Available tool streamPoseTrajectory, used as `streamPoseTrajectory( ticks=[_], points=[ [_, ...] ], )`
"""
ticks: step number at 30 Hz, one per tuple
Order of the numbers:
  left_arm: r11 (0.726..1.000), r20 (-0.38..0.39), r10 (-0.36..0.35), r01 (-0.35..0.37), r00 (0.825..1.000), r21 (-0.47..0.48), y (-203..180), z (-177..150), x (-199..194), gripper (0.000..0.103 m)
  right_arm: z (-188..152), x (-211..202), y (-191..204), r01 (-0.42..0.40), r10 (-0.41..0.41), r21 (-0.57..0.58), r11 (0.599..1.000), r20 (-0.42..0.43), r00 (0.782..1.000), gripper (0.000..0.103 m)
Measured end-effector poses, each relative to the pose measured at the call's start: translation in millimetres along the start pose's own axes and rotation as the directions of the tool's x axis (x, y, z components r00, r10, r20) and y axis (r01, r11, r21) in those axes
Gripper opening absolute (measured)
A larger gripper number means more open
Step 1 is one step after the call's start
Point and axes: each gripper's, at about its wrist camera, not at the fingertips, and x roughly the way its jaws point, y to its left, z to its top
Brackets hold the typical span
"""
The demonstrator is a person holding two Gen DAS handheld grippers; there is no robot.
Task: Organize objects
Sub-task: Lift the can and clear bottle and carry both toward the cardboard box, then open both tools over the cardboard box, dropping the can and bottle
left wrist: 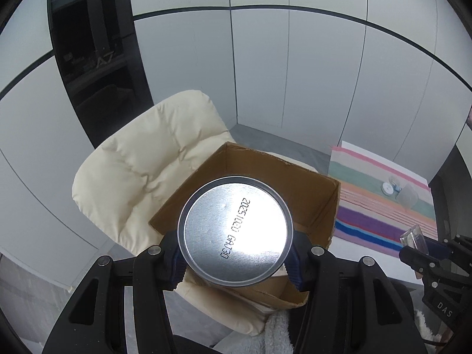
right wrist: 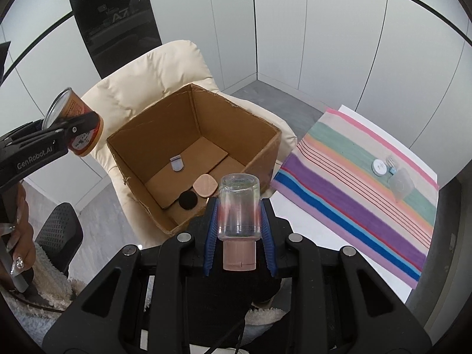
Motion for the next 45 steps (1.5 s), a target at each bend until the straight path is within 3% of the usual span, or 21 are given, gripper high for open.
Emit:
streamPoseTrajectory(
  ticks=[12,21,32,34,35,36,38,45],
  points=[
    [0.999,-0.074,-0.021,0.018,0.997,-0.042,3,21,66,0.055,37,47,20,-0.005,0.004,-0.051,0.999,-0.029,1.0,0.029],
    [0.998,-0.153,0.008,-0.017,0.988,-0.053,-3,32,132,0.055,74,97,44,0.028,-0.034,-0.13,0.991,-0.041,0.999,0.028],
    [0.999,-0.181,0.016,-0.025,0.983,-0.044,2,32,154,0.056,93,140,60,0.012,-0.024,-0.157,0.988,-0.076,0.997,0.029],
    [0.998,-0.203,-0.038,0.028,0.979,-0.054,2,30,159,0.063,95,143,58,0.007,-0.016,-0.139,0.99,-0.065,0.998,0.038],
    [0.997,-0.207,-0.053,0.04,0.977,-0.067,4,31,159,0.07,96,143,55,0.012,-0.02,-0.125,0.992,-0.061,0.998,0.069],
    [0.996,-0.204,-0.06,0.044,0.977,-0.081,6,32,157,0.084,97,144,53,0.029,-0.036,-0.111,0.993,-0.062,0.997,0.093],
    [0.995,-0.182,-0.058,0.042,0.982,-0.092,10,34,154,0.099,98,144,46,0.048,-0.051,-0.083,0.995,-0.042,0.998,0.098],
    [0.994,-0.183,-0.054,0.036,0.982,-0.102,13,34,153,0.1,102,142,30,0.015,-0.016,-0.017,1.0,-0.047,0.999,0.098]
  ],
)
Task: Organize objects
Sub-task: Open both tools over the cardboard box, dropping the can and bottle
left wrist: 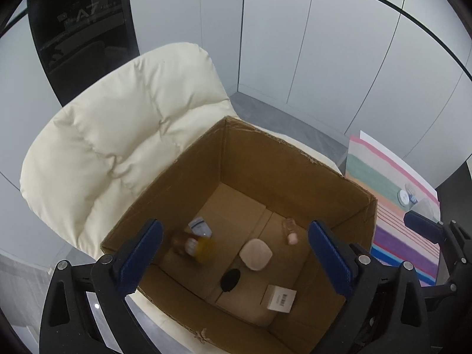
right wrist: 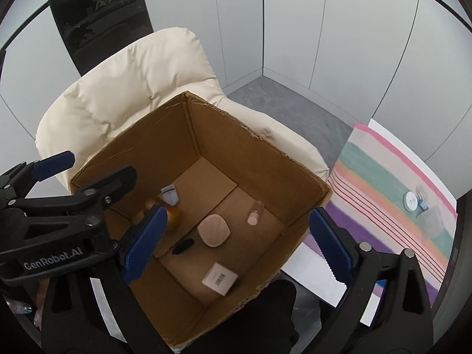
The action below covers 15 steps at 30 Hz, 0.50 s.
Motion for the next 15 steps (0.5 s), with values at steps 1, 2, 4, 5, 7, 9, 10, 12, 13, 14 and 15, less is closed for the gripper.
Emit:
streamPoseTrajectory(
  ticks=[1,2,4,5,7,9,10,12,13,14,15],
  points=[
    [1.0,-0.002,0.004,-0.004,1.0,0.0,-0.1,-0.2,0.5,0.1,-0.7,-0.1,-0.3,0.006,-0.006,-0.003,1.0,0.0,1.0,0.098],
    [1.0,-0.002,0.011,-0.011,1.0,0.003,-0.3,-0.1,0.9,0.1,-1.1,-0.6,-0.2,0.008,-0.008,-0.004,1.0,0.0,1.0,0.098],
    [1.0,-0.001,0.017,-0.017,1.0,0.005,-0.6,-0.7,1.0,0.1,-2.2,-0.5,-0.3,0.005,-0.005,-0.007,1.0,-0.001,1.0,0.098],
    [1.0,0.0,0.017,-0.017,1.0,0.005,-0.7,-1.0,0.6,0.1,-2.7,-1.4,-0.3,0.004,-0.004,-0.006,1.0,-0.001,1.0,0.098],
    [1.0,0.002,0.017,-0.017,1.0,0.005,-0.3,-1.8,-0.3,0.1,-2.8,-1.2,-0.3,0.005,-0.005,-0.006,1.0,-0.001,1.0,0.098],
    [1.0,0.002,0.02,-0.02,1.0,0.004,1.4,-1.9,0.2,0.1,-3.1,-1.4,-0.6,0.006,-0.006,-0.007,1.0,-0.001,1.0,0.098],
    [1.0,0.002,0.025,-0.025,1.0,0.002,2.2,-2.2,0.2,0.1,-3.4,-2.0,-0.8,0.008,-0.008,-0.006,1.0,-0.001,1.0,0.098],
    [0.999,0.004,0.046,-0.046,0.999,-0.002,4.5,-2.8,0.1,0.1,-3.5,-2.2,-1.3,0.006,-0.006,-0.007,1.0,0.0,1.0,0.098],
    [0.999,0.006,0.048,-0.048,0.999,-0.002,5.1,-3.2,-0.8,0.1,-3.9,-2.9,-2.2,0.006,-0.006,-0.006,1.0,0.001,1.0,0.098],
    [0.999,0.008,0.047,-0.047,0.999,-0.002,5.8,-3.5,-1.4,0.1,-4.4,-4.0,-3.7,0.007,-0.007,-0.005,1.0,0.002,1.0,0.098],
    [0.999,0.01,0.044,-0.044,0.999,-0.003,6.5,-4.3,-2.6,0.1,-4.5,-4.8,-4.5,0.007,-0.007,-0.003,1.0,0.003,1.0,0.098]
  ],
)
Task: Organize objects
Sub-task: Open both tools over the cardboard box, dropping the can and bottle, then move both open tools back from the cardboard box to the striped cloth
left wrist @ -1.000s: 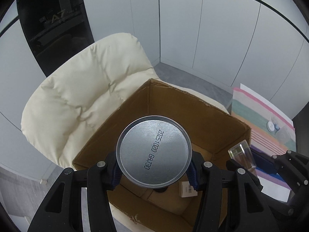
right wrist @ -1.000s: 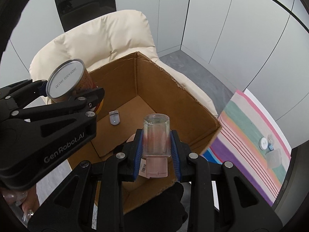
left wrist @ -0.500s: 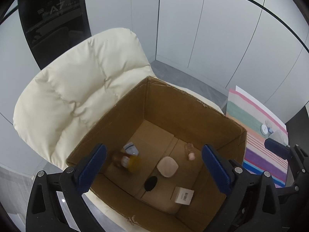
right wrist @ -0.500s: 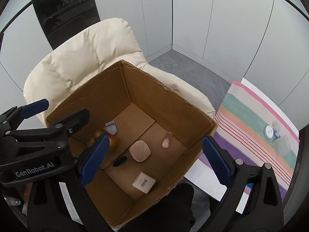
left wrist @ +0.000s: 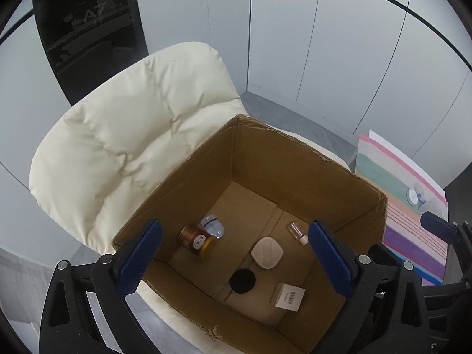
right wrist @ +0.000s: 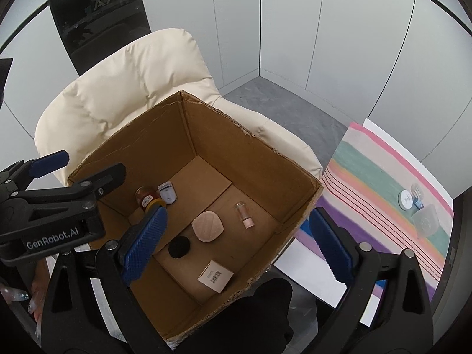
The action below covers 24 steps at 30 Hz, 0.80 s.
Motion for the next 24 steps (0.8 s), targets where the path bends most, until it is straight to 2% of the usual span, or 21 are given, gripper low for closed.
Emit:
streamPoseTrajectory(
  ticks=[13,21,24],
  points=[
    [1.0,0.042,-0.002,0.001,0.999,0.031,-6,-15,-26,0.1,-13,-28,-17,-0.002,0.002,0.025,1.0,0.032,0.999,0.098],
    [0.998,0.052,-0.016,0.013,0.999,0.054,-6,-39,-48,0.1,-36,-47,-30,0.009,-0.01,0.048,0.999,0.03,0.999,0.098],
    [0.998,0.064,0.005,-0.009,0.998,0.058,-4,-48,-57,0.1,-47,-54,-31,0.01,-0.011,0.054,0.999,0.027,1.0,0.098]
  ],
)
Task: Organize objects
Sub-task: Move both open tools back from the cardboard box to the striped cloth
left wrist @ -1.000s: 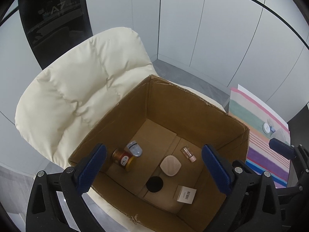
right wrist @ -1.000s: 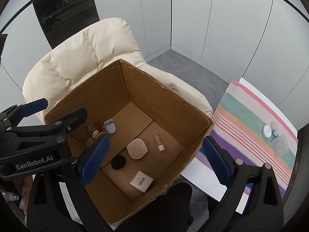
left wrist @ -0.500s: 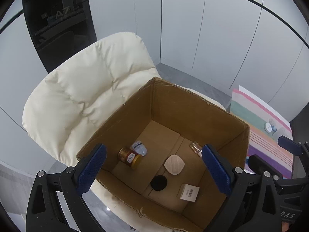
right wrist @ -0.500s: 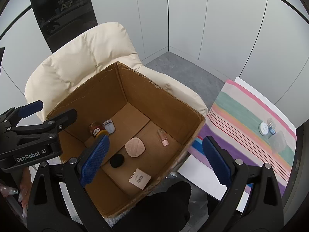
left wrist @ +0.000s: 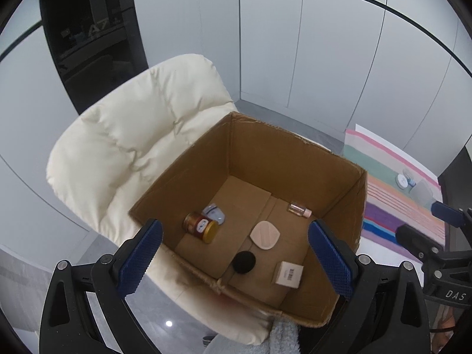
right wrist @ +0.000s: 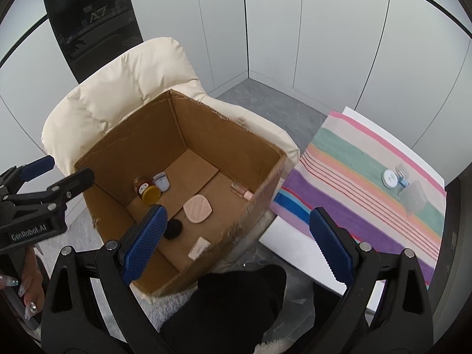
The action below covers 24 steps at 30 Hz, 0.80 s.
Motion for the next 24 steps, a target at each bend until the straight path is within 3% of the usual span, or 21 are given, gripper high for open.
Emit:
streamPoseTrajectory(
  ticks=[8,17,24],
  points=[
    [0.999,0.034,0.003,-0.004,0.999,0.034,-1,-21,-21,0.1,-38,-17,4,0.037,-0.037,-0.029,0.999,0.006,0.999,0.098],
    [0.999,0.032,0.013,-0.015,0.999,0.049,-5,-19,-18,0.1,-41,-20,-3,0.044,-0.044,-0.012,0.999,0.014,0.999,0.098],
    [0.996,0.018,-0.033,0.032,0.999,0.08,-24,-10,-8,0.1,-40,-24,-17,0.064,-0.065,0.015,0.998,0.026,0.998,0.098]
  ],
)
